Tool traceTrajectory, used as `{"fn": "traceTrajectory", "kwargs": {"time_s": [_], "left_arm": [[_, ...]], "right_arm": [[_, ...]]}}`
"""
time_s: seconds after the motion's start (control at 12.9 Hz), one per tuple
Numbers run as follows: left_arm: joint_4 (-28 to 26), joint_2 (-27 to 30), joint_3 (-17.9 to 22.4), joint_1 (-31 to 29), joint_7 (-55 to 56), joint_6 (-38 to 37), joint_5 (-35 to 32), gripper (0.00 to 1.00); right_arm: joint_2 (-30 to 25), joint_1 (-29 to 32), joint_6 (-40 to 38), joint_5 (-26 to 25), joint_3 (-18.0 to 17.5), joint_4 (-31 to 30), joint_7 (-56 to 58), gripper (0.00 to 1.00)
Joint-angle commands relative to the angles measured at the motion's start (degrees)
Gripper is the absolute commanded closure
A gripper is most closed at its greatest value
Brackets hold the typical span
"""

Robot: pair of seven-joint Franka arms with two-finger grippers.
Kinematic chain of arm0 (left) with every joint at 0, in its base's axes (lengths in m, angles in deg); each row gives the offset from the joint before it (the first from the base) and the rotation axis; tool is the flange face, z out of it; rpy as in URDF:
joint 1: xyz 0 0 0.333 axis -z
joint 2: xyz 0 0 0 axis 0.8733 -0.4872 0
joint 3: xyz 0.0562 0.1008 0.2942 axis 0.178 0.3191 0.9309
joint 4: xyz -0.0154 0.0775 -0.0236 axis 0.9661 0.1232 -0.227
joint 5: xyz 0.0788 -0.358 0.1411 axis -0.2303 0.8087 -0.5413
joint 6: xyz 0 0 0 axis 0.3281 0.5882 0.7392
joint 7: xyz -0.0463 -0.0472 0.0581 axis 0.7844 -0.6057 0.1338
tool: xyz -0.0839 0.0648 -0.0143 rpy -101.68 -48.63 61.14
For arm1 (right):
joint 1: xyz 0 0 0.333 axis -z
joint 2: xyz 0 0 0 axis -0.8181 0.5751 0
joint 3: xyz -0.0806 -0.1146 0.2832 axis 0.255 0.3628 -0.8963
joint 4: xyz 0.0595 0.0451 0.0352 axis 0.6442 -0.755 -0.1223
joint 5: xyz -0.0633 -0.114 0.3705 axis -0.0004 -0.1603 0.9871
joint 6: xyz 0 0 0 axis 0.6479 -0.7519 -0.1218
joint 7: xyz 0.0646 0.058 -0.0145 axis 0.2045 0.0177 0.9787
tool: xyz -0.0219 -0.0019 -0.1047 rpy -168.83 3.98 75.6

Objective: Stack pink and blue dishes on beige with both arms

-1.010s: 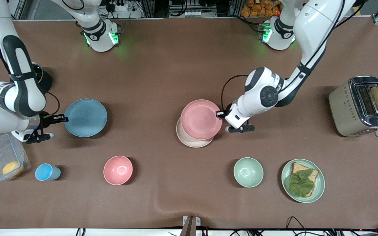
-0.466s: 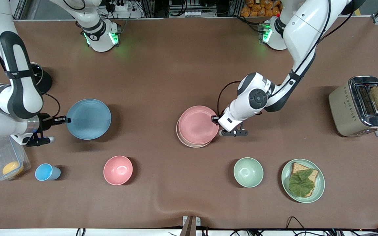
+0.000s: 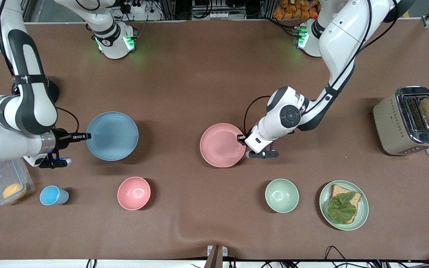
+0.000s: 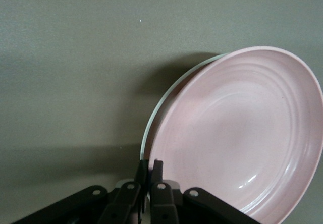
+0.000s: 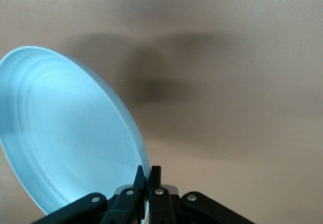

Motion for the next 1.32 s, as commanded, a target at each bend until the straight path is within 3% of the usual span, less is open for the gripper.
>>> {"fn": "traceTrajectory", "kwargs": {"time_s": [0.0,0.16,0.23,0.31,0.39,0.47,0.78,0.93,1.24], "left_arm": [[1.54,-1.35,0.57,0.84,1.75,0.08,-1.7,1.0],[1.45,-1.36,0.57,0.84,1.75,0.08,-1.61,1.0],[1.45,-1.44,0.57,0.84,1.75,0.08,-1.52,0.88],[1.45,-1.45,0.57,0.84,1.83,0.08,-1.52,0.57],[1.54,-1.53,0.57,0.84,1.84,0.08,-1.52,0.33],[1.54,-1.53,0.57,0.84,1.75,0.08,-1.52,0.0],[1.46,3.36,0.57,-0.65,2.54,-1.05,-1.87,0.0],[1.62,9.25,0.74,-2.93,2.28,-6.3,-2.66,0.0],[3.2,19.01,1.01,-11.27,-2.36,-18.35,-11.27,0.0]], "right_arm": [[-0.29,-1.52,-2.67,1.35,0.38,2.03,-3.1,1.0],[-0.29,-2.05,-3.91,1.35,0.29,3.34,-4.16,1.0],[-0.29,-2.4,-4.35,1.35,0.29,3.78,-4.77,1.0],[-0.29,-2.92,-4.61,1.43,0.29,4.05,-5.47,1.0],[-0.29,-3.36,-4.7,2.04,0.29,4.49,-6.26,1.0],[-0.29,-3.8,-4.79,2.83,0.29,4.67,-7.32,1.0],[-0.29,-7.31,-4.53,6.17,0.38,4.76,-11.62,1.0],[-0.03,-10.12,-3.91,7.67,0.38,4.76,-15.39,1.0],[2.16,-18.29,2.31,10.65,0.38,4.76,-24.44,1.0]]}}
